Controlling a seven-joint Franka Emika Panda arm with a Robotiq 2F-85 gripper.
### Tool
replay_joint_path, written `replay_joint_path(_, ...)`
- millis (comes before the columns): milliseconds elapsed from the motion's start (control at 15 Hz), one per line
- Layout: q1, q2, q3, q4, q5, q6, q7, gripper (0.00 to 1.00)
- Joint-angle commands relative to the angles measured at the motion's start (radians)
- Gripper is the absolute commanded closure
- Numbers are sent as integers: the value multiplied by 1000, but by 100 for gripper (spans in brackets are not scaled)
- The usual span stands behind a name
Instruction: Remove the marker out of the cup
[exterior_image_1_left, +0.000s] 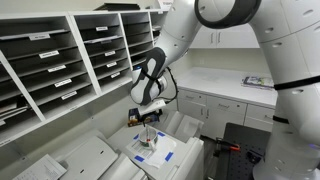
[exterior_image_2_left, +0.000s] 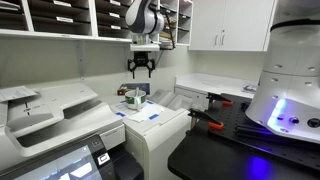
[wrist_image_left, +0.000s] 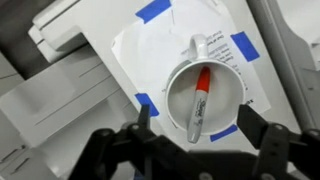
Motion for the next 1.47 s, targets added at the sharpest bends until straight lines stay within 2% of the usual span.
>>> replay_joint_path(0,38,65,-25,64,20,10,48,22)
replay_joint_path(133,46,95,-30,88,32,8,69,40)
replay_joint_path(267,55,124,-41,108,40,3,93,49)
replay_joint_path(400,59,152,-48,124,53,7,115,54)
replay_joint_path(733,70,235,-50,192,103,47,126,44)
replay_joint_path(1133,107,308,-79,248,126,105,187,51)
replay_joint_path(1400,135,327,-113,265,113,112,231,48)
